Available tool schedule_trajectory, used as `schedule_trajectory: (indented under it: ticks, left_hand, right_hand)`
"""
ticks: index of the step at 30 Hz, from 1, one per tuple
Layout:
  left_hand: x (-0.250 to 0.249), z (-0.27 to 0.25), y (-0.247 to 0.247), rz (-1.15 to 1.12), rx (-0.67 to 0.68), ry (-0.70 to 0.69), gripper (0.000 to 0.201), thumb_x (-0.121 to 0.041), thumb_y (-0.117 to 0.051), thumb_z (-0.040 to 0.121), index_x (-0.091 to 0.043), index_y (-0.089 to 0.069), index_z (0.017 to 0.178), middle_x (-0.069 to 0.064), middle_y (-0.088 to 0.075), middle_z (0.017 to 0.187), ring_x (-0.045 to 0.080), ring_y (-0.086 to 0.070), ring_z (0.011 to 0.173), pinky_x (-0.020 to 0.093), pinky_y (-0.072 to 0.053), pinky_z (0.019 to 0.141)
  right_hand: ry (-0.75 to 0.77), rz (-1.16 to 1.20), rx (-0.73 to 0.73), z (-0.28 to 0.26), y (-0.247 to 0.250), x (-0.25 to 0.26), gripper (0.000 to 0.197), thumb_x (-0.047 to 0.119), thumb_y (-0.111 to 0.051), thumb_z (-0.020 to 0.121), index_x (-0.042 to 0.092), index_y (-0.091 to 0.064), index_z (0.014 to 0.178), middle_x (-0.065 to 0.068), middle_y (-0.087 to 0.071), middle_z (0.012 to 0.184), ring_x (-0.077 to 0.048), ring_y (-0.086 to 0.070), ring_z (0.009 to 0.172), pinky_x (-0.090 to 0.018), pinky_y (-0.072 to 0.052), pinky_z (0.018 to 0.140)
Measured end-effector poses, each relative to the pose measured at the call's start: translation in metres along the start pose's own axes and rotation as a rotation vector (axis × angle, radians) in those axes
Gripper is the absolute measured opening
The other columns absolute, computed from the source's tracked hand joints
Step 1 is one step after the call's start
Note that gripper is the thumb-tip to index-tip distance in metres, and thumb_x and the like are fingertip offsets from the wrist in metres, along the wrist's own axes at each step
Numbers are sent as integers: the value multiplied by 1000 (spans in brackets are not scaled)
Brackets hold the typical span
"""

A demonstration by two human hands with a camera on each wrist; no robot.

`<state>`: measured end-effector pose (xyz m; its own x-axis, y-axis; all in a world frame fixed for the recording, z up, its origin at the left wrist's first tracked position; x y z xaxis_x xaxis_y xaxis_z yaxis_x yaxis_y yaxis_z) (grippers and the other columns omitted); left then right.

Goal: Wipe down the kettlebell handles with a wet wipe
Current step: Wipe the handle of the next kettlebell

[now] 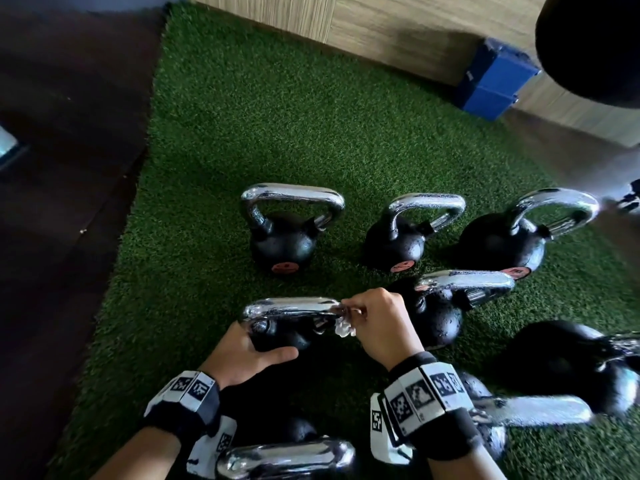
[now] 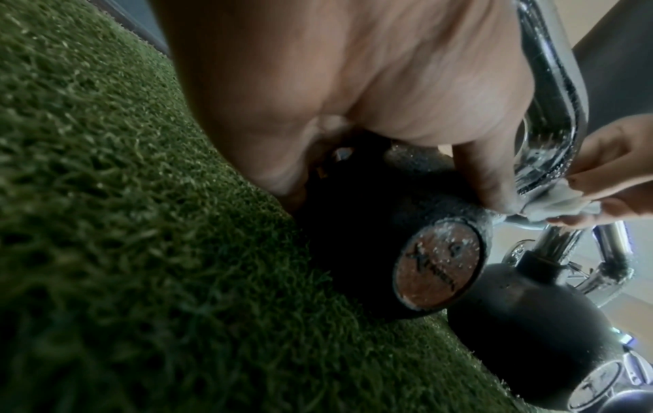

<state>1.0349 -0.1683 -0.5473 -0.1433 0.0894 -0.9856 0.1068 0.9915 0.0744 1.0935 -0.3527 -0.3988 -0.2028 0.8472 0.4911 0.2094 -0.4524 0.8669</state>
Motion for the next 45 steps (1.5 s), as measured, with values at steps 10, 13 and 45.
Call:
schedule_trajectory:
  ticks: [10, 13, 45]
  left_hand:
    - [-9, -1, 0, 20, 19, -28, 60, -45, -93, 68, -50, -66, 122, -20, -71, 124, -1, -65, 118, 7, -47, 94]
    - [-5, -1, 9, 282, 104, 52, 63, -47, -94, 64, -50, -64, 120, -30, -68, 120, -12, -60, 116, 1, -41, 95]
    - [-179, -36, 47, 269, -214, -323, 22, -18, -80, 87, -26, -81, 107, -20, -77, 105, -5, -70, 102, 9, -50, 92]
  right_hand:
    - [-146, 98, 157, 7, -43, -31, 15, 3, -76, 76, 18, -80, 77, 17, -59, 49, 16, -56, 50, -2, -39, 51]
    - [-147, 21, 196, 7, -38, -32, 10, 11, -77, 78, 20, -80, 80, 9, -65, 62, -4, -65, 67, -14, -47, 61]
    - [119, 299, -31, -3, 39, 20, 45, -7, -66, 77, 32, -79, 97, 17, -76, 87, 3, -69, 78, -15, -53, 73]
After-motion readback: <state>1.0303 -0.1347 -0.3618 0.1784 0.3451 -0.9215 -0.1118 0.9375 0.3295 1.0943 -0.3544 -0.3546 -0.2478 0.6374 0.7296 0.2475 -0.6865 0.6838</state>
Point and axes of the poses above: each hand's wrist, its own z-axis towards the middle knuckle, its own y-axis out of the back of the hand, x = y × z, the point moved 9 cm from there along z, towards the middle knuckle
